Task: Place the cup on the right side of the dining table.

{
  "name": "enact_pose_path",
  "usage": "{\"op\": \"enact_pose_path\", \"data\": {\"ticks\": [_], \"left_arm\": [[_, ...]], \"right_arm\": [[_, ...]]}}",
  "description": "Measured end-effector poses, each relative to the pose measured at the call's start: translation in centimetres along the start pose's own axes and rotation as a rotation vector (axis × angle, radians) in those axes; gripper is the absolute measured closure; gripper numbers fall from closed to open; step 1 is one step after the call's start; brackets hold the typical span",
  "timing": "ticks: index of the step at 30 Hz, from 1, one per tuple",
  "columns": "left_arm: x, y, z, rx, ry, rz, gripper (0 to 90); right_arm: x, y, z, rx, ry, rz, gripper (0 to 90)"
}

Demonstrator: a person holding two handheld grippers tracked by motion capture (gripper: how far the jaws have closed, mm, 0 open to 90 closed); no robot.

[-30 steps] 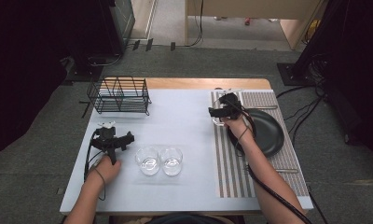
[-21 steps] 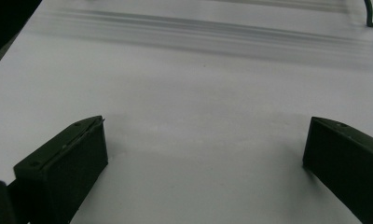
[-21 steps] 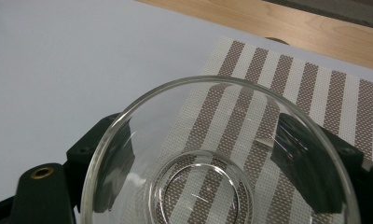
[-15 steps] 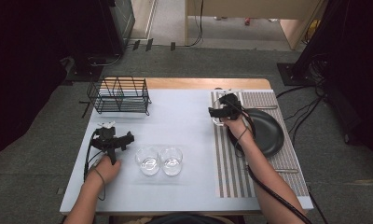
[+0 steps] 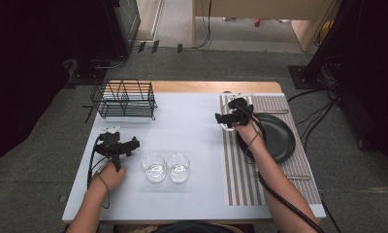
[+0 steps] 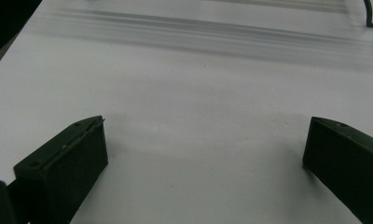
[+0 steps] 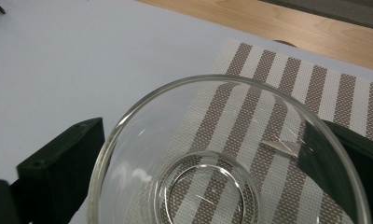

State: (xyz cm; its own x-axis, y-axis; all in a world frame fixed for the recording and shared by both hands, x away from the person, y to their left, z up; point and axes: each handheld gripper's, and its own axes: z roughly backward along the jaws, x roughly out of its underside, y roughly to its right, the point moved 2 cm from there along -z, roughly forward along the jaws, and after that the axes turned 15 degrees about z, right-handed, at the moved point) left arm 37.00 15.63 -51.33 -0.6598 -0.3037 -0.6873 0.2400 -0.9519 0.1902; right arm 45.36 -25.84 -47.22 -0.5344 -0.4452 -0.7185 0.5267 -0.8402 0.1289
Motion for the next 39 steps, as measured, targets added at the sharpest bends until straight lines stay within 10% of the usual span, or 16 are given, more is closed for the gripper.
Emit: {"op": "enact_pose_path", "data": {"ticks": [39], "left_arm": [[0.0, 0.0, 0.0, -0.004, -0.002, -0.004, 0.0]], "right_arm": [[-0.9, -0.1, 2.5, -0.027, 0.046, 0.011, 0.0]]}}
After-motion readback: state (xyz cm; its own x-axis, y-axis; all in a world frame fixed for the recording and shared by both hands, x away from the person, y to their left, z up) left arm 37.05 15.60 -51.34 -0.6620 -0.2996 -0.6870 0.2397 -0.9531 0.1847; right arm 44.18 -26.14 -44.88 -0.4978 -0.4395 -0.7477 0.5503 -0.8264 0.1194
